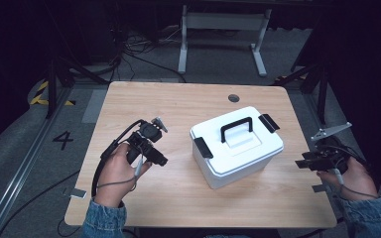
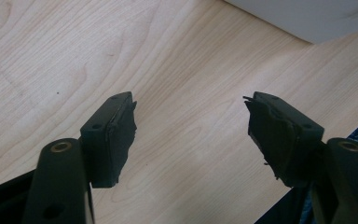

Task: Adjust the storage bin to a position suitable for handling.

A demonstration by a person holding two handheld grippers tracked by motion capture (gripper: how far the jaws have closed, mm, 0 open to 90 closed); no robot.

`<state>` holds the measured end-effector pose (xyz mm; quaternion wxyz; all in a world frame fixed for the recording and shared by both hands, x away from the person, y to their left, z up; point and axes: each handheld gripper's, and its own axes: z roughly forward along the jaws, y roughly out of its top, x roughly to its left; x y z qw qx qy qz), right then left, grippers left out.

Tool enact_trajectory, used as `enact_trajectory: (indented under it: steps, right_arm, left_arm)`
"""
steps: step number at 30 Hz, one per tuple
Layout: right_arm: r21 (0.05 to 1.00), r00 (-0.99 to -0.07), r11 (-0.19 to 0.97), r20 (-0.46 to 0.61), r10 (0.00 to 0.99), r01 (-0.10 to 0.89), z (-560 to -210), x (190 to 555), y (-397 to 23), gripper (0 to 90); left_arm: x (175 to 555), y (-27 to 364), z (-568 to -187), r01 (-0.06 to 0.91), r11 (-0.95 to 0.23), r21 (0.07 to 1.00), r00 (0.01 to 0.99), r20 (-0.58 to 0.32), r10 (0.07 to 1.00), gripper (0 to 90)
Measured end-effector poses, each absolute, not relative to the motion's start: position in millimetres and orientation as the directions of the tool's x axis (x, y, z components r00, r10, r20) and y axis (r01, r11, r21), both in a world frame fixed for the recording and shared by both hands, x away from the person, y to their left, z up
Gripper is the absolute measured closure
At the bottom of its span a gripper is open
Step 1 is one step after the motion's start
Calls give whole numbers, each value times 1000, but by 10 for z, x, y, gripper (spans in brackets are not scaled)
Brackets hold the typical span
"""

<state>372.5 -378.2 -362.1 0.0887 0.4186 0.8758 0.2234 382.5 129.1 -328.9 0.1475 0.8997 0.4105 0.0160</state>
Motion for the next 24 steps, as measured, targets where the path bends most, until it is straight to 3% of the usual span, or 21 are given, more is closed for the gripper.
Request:
enact_trajectory:
  steps: [17, 24]
  right_arm:
    - [469, -635, 548, 36, 771, 692, -3709, 3624, -3779, 510]
    - [464, -631, 546, 34, 775, 697, -3785, 3530, -3746, 500]
  left_arm:
    - [3822, 1177, -3060, 696, -635, 336, 699, -117, 705, 364]
    - [3741, 1024, -2811, 653, -628, 423, 729, -126, 673, 361]
